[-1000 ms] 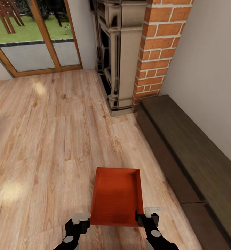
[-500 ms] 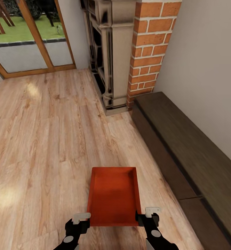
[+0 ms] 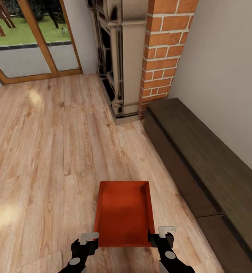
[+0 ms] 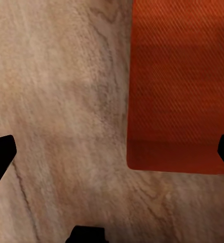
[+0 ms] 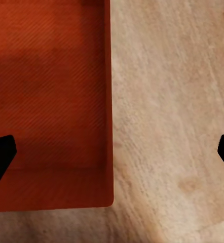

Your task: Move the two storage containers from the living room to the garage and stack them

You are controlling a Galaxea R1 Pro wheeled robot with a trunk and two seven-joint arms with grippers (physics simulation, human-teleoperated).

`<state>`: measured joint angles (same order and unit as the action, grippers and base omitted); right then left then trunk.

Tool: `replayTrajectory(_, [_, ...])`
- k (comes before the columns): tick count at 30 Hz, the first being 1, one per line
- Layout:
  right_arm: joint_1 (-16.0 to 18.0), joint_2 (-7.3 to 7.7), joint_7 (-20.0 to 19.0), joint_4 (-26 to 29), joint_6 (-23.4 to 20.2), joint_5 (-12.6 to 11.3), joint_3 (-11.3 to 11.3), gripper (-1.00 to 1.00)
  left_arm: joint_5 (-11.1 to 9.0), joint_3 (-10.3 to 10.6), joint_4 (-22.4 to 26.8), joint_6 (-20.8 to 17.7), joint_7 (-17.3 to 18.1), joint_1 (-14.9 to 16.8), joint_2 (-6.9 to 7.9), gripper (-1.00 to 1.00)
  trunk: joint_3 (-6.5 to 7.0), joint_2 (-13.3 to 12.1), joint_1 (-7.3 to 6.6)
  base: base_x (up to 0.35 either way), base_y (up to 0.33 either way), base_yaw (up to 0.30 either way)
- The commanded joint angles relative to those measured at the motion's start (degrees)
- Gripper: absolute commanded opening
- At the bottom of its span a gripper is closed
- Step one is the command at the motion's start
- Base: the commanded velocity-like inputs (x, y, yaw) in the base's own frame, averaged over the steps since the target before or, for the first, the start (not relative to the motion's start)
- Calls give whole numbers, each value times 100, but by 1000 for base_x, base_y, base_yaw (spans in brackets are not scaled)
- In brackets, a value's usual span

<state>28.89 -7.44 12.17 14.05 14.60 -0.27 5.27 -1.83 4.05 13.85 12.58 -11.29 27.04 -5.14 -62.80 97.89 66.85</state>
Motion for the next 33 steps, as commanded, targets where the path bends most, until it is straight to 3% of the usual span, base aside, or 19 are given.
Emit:
replayTrajectory(1, [4, 0, 48, -6, 7, -2, 48, 100, -19, 43, -5, 17, -40, 3, -1, 100, -21, 43, 22, 0, 0, 0])
replayTrajectory(23, [5, 5, 40, -7, 8, -7, 53, 100, -10, 52, -5, 54, -40, 3, 0, 100, -416, 925, 505, 0, 0, 0])
replayTrajectory(33, [5, 6, 22, -7, 8, -7, 53, 100, -10, 54, -1, 95, -40, 3, -4, 100, -416, 925, 505, 0, 0, 0])
